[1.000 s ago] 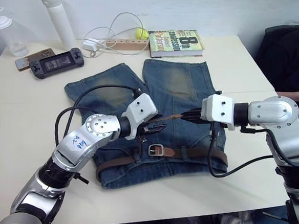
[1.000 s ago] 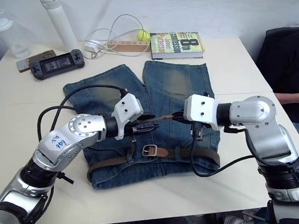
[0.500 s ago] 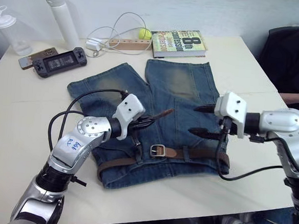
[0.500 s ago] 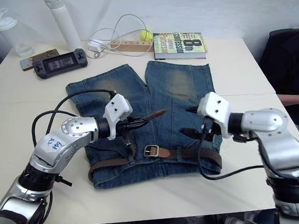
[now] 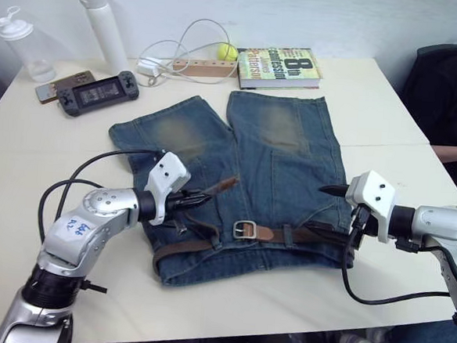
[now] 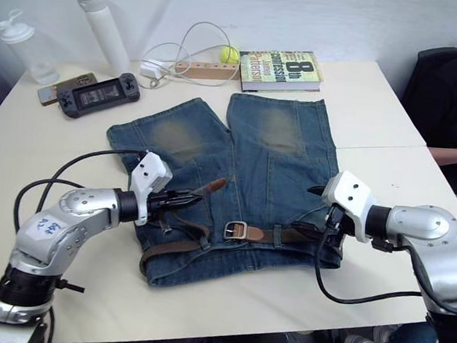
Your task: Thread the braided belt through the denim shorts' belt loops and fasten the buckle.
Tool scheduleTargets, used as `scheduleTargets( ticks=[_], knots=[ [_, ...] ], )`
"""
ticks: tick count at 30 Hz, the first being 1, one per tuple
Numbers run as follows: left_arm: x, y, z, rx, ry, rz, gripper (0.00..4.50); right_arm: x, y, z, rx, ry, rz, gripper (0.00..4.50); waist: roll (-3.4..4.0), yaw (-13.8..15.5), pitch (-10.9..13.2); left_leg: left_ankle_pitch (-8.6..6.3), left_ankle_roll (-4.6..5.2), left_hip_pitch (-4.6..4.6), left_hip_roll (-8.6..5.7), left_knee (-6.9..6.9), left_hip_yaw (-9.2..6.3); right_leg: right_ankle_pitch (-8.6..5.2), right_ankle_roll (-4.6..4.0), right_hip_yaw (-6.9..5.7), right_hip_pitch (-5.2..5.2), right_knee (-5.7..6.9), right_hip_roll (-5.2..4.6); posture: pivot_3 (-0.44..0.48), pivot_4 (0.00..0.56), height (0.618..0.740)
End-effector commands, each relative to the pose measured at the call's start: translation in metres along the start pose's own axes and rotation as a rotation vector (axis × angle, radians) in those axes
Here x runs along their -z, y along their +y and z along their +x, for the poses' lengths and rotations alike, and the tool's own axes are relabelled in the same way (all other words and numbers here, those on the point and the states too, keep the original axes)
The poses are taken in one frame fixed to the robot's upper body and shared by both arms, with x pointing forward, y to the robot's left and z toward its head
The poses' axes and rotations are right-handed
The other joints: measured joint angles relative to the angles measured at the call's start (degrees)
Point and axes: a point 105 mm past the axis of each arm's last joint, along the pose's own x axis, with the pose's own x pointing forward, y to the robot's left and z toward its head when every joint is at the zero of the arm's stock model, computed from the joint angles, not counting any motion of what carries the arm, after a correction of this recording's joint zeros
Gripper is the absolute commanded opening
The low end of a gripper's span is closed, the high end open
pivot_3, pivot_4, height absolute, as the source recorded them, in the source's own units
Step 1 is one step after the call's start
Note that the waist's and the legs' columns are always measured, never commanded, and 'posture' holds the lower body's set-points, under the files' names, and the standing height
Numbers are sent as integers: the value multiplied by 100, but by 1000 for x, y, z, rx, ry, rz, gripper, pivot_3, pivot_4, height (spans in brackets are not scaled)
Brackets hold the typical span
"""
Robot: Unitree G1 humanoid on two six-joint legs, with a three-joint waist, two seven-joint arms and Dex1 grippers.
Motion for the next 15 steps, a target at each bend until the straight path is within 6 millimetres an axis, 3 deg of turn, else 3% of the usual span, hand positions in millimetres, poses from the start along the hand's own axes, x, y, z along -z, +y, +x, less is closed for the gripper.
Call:
scheduleTargets(
  ticks=[1, 6, 15],
  knots=[
    [-8, -3, -13, 20, -14, 117, 0, -20, 15, 8, -71, -43, -11, 4465, 7, 32, 0, 19, 2, 4, -37, 5, -50, -18, 19, -37, 14, -1, -41, 0, 150, 740],
    [0, -13, -16, 92, 37, 292, 0, -20, 51, 29, -187, 12, -217, 4465, 6, 228, 0, 17, 2, 17, -33, -5, -10, -11, 31, 62, 6, -43, -4, 0, 150, 740],
    [6, -10, -16, 95, 40, 314, 0, -16, 53, 37, -141, 7, -191, 4465, 4, 298, 1, 8, 18, 23, -18, -11, 86, 0, 50, 146, -28, -33, 17, 0, 150, 740]
  ],
)
